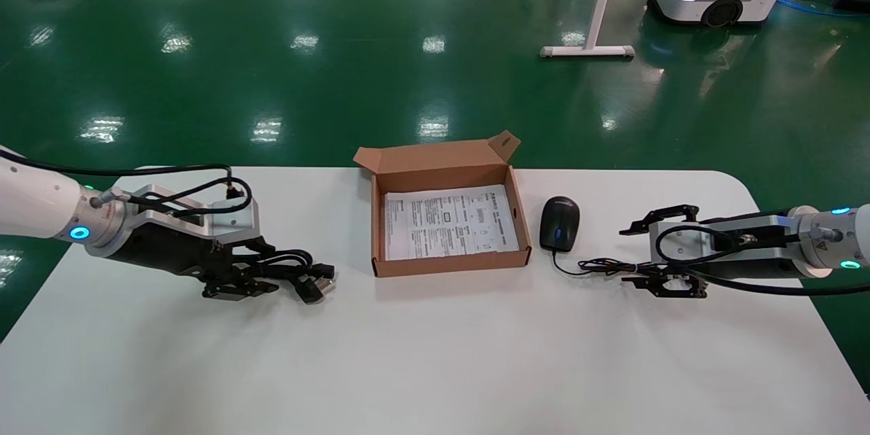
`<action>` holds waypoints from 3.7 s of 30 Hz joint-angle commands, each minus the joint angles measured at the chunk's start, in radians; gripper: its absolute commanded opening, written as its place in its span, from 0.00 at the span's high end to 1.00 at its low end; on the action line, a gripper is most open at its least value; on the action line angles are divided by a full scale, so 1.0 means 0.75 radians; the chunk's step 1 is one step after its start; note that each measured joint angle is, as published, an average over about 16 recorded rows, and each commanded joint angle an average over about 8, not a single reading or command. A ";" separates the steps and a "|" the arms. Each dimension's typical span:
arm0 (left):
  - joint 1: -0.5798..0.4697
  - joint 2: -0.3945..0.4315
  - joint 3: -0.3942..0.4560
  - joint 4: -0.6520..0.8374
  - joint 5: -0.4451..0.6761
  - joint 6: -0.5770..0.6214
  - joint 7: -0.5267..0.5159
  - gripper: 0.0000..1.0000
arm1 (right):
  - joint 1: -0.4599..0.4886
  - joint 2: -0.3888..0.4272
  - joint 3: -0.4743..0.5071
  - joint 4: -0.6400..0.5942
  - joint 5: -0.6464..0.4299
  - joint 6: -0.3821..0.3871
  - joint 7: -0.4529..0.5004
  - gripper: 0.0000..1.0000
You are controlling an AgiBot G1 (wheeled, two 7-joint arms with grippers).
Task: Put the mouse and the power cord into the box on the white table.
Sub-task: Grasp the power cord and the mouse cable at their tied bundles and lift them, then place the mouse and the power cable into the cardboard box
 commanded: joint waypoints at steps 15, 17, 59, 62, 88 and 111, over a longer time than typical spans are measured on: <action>0.001 -0.001 0.000 -0.003 0.000 0.002 -0.002 1.00 | -0.001 0.001 -0.001 0.003 0.000 -0.002 -0.002 1.00; 0.001 -0.001 0.000 -0.003 0.000 0.003 -0.002 1.00 | -0.001 0.002 -0.001 0.003 0.000 -0.002 -0.002 1.00; -0.268 0.013 -0.395 0.090 -0.574 -0.027 -0.189 1.00 | 0.296 -0.103 0.146 0.133 0.215 -0.039 0.224 1.00; -0.269 0.030 -0.395 0.099 -0.574 -0.081 -0.182 1.00 | 0.261 -0.137 0.148 0.147 0.220 -0.030 0.209 1.00; -0.341 0.073 -0.362 0.335 -0.526 -0.010 -0.109 1.00 | 0.071 -0.380 0.075 0.237 0.129 0.095 0.055 0.44; -0.434 0.320 -0.345 0.986 -0.438 0.032 0.229 1.00 | 0.092 -0.299 0.050 0.262 0.088 0.119 0.086 0.00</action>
